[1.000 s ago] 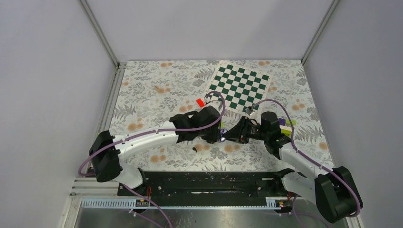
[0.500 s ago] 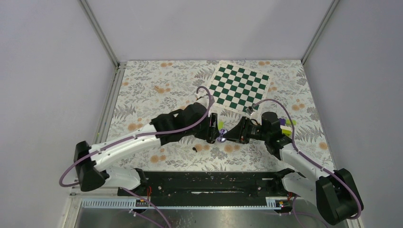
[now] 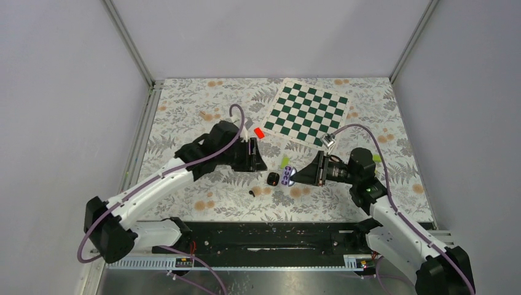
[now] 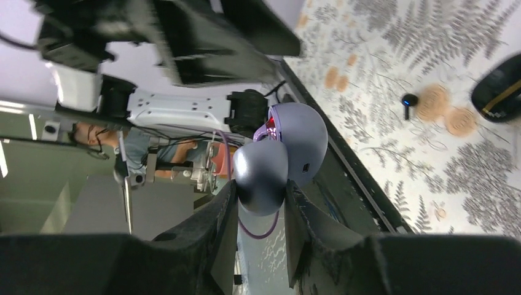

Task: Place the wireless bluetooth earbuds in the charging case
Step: Close the charging case.

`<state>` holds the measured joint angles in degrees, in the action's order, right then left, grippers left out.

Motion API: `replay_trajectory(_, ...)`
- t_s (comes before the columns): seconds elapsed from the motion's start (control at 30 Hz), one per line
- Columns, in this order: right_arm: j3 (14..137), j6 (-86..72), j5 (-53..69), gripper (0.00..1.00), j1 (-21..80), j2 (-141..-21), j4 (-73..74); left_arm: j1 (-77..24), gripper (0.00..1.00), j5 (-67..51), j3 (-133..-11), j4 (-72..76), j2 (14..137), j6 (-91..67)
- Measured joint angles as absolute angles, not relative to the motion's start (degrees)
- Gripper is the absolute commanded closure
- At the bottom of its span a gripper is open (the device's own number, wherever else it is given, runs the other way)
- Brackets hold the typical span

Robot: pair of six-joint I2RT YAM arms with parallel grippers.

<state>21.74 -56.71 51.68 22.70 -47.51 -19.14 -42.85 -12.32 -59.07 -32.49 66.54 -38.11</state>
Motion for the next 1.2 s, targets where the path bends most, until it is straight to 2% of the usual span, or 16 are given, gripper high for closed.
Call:
replay_trajectory(0.3, 23.49, -62.52, 53.71, 1.00, 23.40, -46.41, -30.13, -45.36, 0.55, -23.64, -57.04, -21.10, 77.69, -43.99)
replay_trajectory(0.63, 22.87, -72.36, 53.74, 1.00, 24.10, -53.28, -47.05, -46.41, 0.57, -30.79, -54.06, -8.95, 80.90, -51.00)
replay_trajectory(1.2, 21.93, -65.65, 53.08, 1.00, 24.23, -51.96, -37.47, -45.69, 0.57, -32.69, -49.87, -1.61, 79.55, -56.88)
